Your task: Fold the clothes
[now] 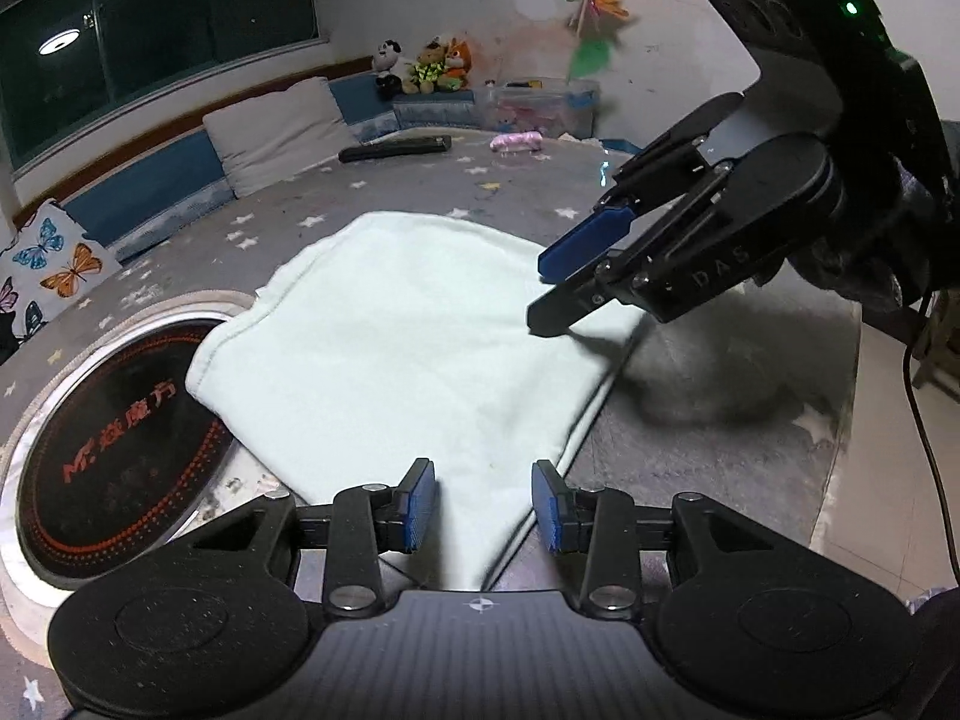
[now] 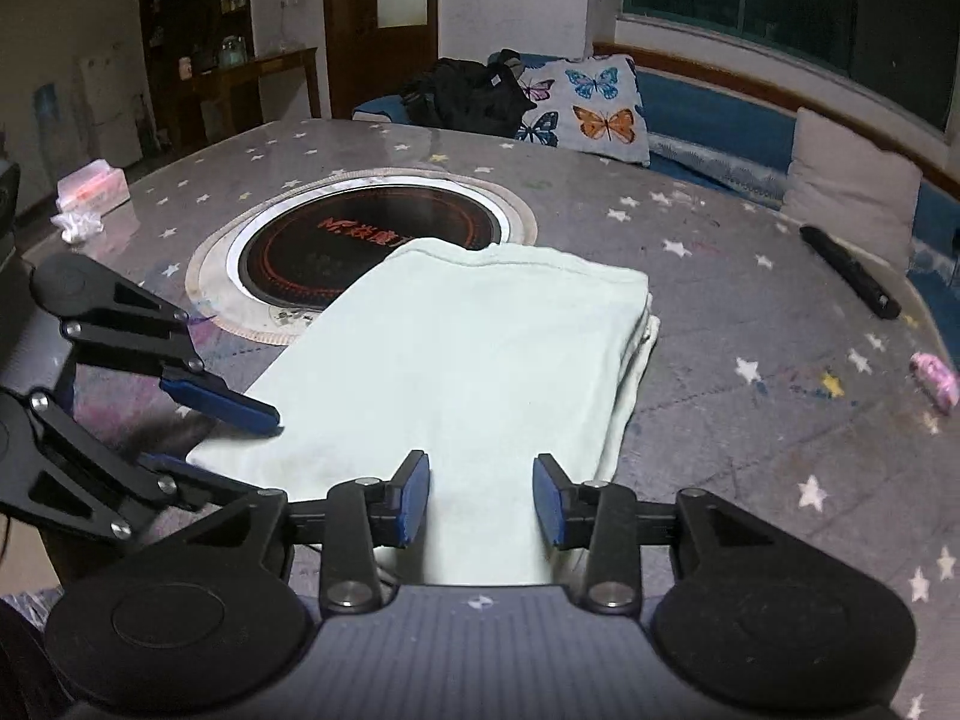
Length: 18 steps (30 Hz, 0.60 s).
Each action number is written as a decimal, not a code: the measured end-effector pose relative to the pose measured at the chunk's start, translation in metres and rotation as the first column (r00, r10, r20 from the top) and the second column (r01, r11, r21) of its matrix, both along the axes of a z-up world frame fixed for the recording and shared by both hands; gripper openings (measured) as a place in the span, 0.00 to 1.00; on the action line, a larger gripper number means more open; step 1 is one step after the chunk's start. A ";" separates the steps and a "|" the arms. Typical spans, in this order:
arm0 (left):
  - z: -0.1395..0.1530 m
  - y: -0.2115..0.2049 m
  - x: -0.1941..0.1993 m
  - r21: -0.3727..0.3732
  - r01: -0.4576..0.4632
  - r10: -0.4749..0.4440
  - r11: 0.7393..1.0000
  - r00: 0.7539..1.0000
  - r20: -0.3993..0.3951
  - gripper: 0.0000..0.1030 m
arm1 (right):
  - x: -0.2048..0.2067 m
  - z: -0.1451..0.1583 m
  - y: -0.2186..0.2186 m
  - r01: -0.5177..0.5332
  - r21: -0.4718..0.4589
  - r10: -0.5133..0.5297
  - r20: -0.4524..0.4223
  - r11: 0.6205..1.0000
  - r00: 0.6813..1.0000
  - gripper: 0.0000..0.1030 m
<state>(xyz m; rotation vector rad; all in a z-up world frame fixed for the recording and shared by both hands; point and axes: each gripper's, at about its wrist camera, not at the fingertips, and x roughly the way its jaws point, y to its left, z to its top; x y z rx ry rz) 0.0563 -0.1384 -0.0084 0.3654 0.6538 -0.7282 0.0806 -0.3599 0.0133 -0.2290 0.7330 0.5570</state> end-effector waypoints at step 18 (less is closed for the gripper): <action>-0.005 0.004 -0.002 0.001 0.007 -0.007 1.000 1.000 -0.012 0.37 | -0.036 -0.008 0.032 -0.148 -0.155 0.157 0.044 0.977 0.987 0.41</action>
